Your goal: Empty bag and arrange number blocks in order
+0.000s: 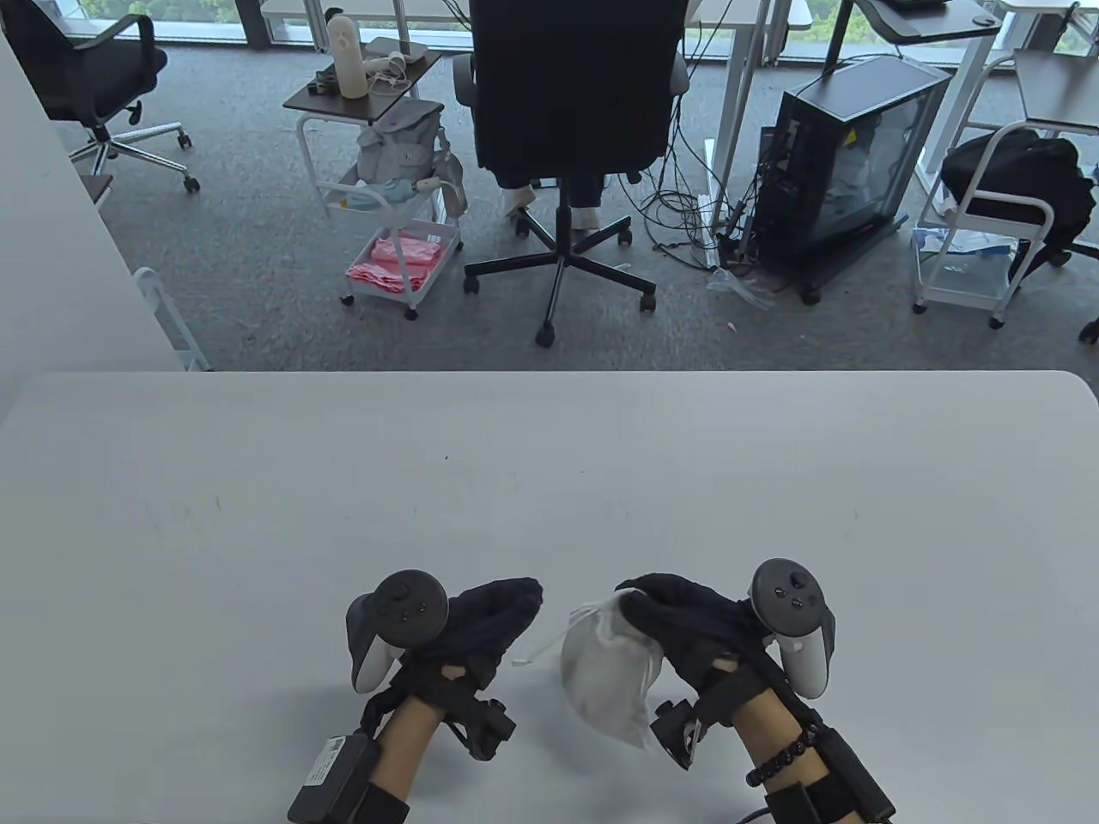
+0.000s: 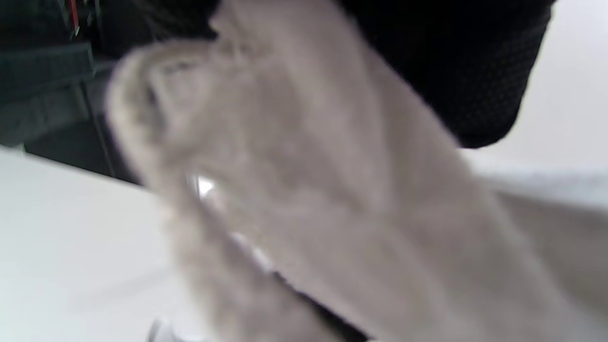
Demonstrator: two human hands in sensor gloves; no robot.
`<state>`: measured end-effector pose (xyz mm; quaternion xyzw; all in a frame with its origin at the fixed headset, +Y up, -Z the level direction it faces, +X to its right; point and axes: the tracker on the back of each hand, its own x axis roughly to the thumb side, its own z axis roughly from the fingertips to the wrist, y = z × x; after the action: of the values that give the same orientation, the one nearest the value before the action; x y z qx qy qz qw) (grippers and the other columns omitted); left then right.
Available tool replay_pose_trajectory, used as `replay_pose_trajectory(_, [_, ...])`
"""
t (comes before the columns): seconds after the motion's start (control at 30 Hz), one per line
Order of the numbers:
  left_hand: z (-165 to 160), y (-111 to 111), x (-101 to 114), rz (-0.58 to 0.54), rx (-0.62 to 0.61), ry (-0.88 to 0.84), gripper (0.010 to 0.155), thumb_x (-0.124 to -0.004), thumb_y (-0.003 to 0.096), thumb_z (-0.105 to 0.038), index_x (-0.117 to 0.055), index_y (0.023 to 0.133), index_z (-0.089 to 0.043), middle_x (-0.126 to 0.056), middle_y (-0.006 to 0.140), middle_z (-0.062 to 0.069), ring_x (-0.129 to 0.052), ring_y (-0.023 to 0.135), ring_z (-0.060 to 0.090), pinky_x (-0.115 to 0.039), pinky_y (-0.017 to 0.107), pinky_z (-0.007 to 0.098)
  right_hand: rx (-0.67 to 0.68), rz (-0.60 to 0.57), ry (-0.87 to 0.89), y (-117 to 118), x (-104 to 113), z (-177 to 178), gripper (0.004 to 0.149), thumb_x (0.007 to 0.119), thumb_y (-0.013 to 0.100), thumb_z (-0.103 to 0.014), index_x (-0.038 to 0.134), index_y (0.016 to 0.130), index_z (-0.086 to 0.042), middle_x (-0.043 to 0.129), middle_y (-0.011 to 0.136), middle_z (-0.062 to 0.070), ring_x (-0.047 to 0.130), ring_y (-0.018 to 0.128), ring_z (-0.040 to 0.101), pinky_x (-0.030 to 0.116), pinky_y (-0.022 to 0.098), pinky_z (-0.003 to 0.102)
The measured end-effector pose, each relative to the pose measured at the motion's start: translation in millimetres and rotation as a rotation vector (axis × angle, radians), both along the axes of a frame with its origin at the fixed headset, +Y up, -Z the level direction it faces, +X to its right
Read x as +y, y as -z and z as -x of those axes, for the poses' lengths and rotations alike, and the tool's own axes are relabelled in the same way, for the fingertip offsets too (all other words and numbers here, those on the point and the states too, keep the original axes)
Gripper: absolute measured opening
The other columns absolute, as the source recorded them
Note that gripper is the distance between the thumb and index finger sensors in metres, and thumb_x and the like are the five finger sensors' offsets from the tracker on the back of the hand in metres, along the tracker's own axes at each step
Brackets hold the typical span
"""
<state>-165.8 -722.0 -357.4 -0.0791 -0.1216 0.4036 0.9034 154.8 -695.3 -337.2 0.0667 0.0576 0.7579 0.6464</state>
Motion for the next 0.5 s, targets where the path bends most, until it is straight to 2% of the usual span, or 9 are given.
replay_pose_trajectory(0.07, [1,4,-3,0.147,-0.119,0.039,0.045,-0.07,0.0571,-0.042,-0.091,0.083,-0.013,-0.1,0.076,0.015,-0.107,0.062,0.035,-0.079,0.057,0.06,-0.054,0.014,0.031,2,-3,-8,0.036,0.083,0.052,-0.031,0.088,0.079,-0.009,0.101,0.066,0.009,0.107,0.057,0.033,0.094,0.045,0.052])
replay_pose_trajectory(0.1, [-3,3,-4,0.203,-0.221,-0.016,0.045,-0.069,0.058,-0.043,-0.09,0.085,-0.014,-0.099,0.077,0.014,-0.106,0.064,0.034,-0.079,0.058,0.06,-0.079,0.006,0.019,2,-4,-9,0.036,0.083,0.052,-0.031,0.087,0.079,-0.008,0.1,0.066,0.009,0.107,0.058,0.033,0.093,0.046,0.053])
replay_pose_trajectory(0.13, [-7,1,-5,0.205,-0.254,-0.076,0.046,-0.068,0.0581,-0.044,-0.089,0.086,-0.014,-0.099,0.078,0.013,-0.106,0.065,0.034,-0.078,0.059,0.059,-0.082,-0.005,0.006,3,-4,-10,0.036,0.083,0.052,-0.03,0.087,0.08,-0.008,0.1,0.067,0.01,0.106,0.06,0.034,0.092,0.047,0.053])
replay_pose_trajectory(0.17, [-16,-2,-4,0.214,-0.288,-0.165,0.05,-0.069,0.0576,-0.046,-0.085,0.091,-0.012,-0.095,0.084,0.016,-0.103,0.07,0.038,-0.076,0.061,0.062,-0.08,-0.018,-0.009,3,-5,-8,0.036,0.082,0.053,-0.03,0.086,0.081,-0.008,0.099,0.069,0.01,0.105,0.062,0.035,0.091,0.049,0.054])
replay_pose_trajectory(0.2, [-22,-3,-4,0.223,-0.315,-0.2,0.062,-0.068,0.057,-0.05,-0.074,0.101,-0.007,-0.088,0.092,0.02,-0.097,0.079,0.043,-0.071,0.063,0.065,-0.08,-0.024,-0.014,3,-6,-6,0.036,0.081,0.053,-0.029,0.086,0.081,-0.007,0.099,0.07,0.011,0.105,0.063,0.036,0.091,0.05,0.055])
replay_pose_trajectory(0.27, [-37,-8,-3,0.22,-0.378,-0.258,0.075,-0.063,0.0559,-0.057,-0.061,0.109,-0.003,-0.076,0.101,0.025,-0.089,0.086,0.048,-0.068,0.065,0.067,-0.037,-0.05,-0.031,3,-7,3,0.037,0.08,0.053,-0.028,0.085,0.083,-0.007,0.098,0.073,0.012,0.103,0.066,0.037,0.089,0.052,0.056])
replay_pose_trajectory(0.37, [-49,-13,-3,0.232,-0.315,-0.335,0.086,-0.06,0.0544,-0.061,-0.051,0.11,0.004,-0.066,0.104,0.031,-0.081,0.09,0.053,-0.063,0.065,0.07,0.074,-0.083,-0.066,-2,-9,25,0.038,0.078,0.054,-0.028,0.084,0.085,-0.006,0.098,0.075,0.013,0.103,0.068,0.038,0.088,0.054,0.057])
replay_pose_trajectory(0.43, [-48,-16,0,0.177,-0.275,-0.292,0.088,-0.061,0.0527,-0.064,-0.056,0.108,0.004,-0.072,0.1,0.03,-0.087,0.083,0.049,-0.068,0.063,0.068,0.103,-0.074,-0.075,-6,-8,36,0.039,0.077,0.054,-0.026,0.083,0.086,-0.004,0.097,0.076,0.015,0.102,0.069,0.04,0.087,0.054,0.058])
replay_pose_trajectory(0.5, [-46,-22,4,0.095,-0.138,-0.217,0.074,-0.068,0.0533,-0.057,-0.07,0.101,0.0,-0.085,0.09,0.023,-0.098,0.074,0.04,-0.076,0.06,0.062,0.142,-0.104,-0.094,-7,-7,45,0.039,0.076,0.054,-0.026,0.083,0.086,-0.004,0.097,0.075,0.014,0.102,0.067,0.039,0.088,0.053,0.057])
